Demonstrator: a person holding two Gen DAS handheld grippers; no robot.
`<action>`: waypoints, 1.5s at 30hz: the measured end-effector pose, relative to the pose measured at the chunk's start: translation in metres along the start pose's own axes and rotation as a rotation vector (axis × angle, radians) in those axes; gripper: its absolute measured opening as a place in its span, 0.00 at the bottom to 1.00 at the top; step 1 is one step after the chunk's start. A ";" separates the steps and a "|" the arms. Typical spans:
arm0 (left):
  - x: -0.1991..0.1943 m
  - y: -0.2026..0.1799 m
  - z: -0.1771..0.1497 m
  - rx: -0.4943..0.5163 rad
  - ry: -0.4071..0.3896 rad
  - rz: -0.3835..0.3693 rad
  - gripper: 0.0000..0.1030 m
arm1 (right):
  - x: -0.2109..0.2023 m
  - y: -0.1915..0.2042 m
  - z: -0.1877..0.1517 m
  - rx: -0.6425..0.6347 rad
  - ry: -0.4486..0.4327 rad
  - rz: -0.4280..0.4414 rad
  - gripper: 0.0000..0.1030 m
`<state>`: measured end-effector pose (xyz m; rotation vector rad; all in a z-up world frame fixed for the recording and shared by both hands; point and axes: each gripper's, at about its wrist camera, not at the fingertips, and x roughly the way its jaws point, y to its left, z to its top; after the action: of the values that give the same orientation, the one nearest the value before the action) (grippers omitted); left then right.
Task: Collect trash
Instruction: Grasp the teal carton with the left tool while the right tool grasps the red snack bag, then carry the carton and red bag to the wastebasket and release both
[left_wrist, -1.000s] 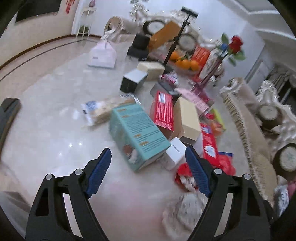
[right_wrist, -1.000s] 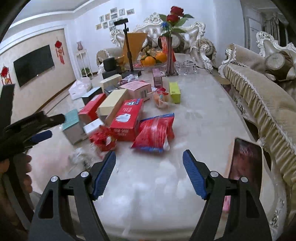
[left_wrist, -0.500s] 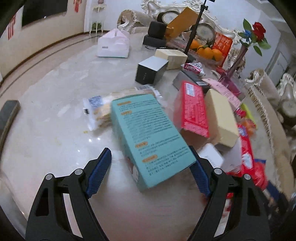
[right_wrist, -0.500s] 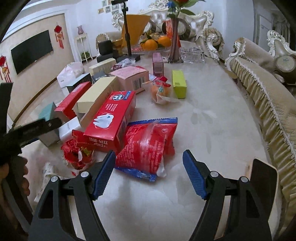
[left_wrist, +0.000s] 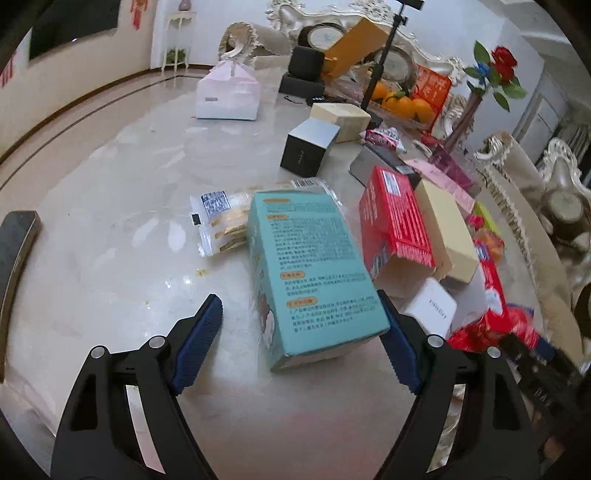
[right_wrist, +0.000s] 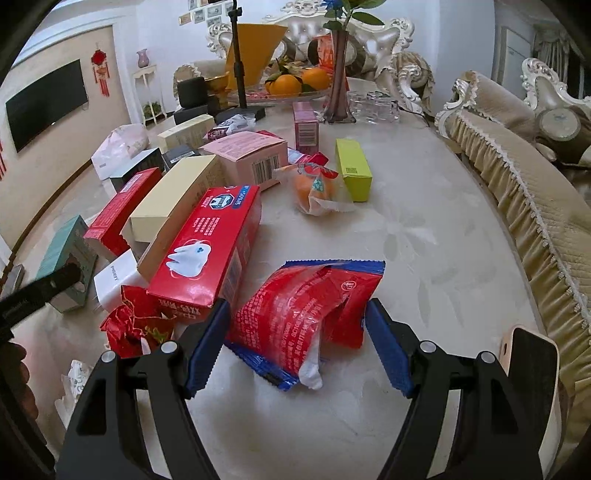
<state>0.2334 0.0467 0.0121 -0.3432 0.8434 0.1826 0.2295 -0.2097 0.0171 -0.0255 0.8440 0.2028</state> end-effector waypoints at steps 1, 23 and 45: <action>0.000 -0.001 0.001 -0.001 -0.003 0.004 0.78 | 0.000 0.000 0.000 0.001 0.000 0.001 0.69; -0.047 0.016 -0.013 0.081 -0.078 -0.169 0.47 | -0.043 -0.011 -0.020 0.114 -0.089 0.073 0.40; -0.053 0.021 -0.245 0.494 0.387 -0.361 0.47 | -0.076 0.048 -0.238 0.103 0.308 0.271 0.40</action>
<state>0.0212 -0.0249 -0.1034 -0.0580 1.1557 -0.4373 -0.0049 -0.1996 -0.0818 0.1587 1.1645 0.4167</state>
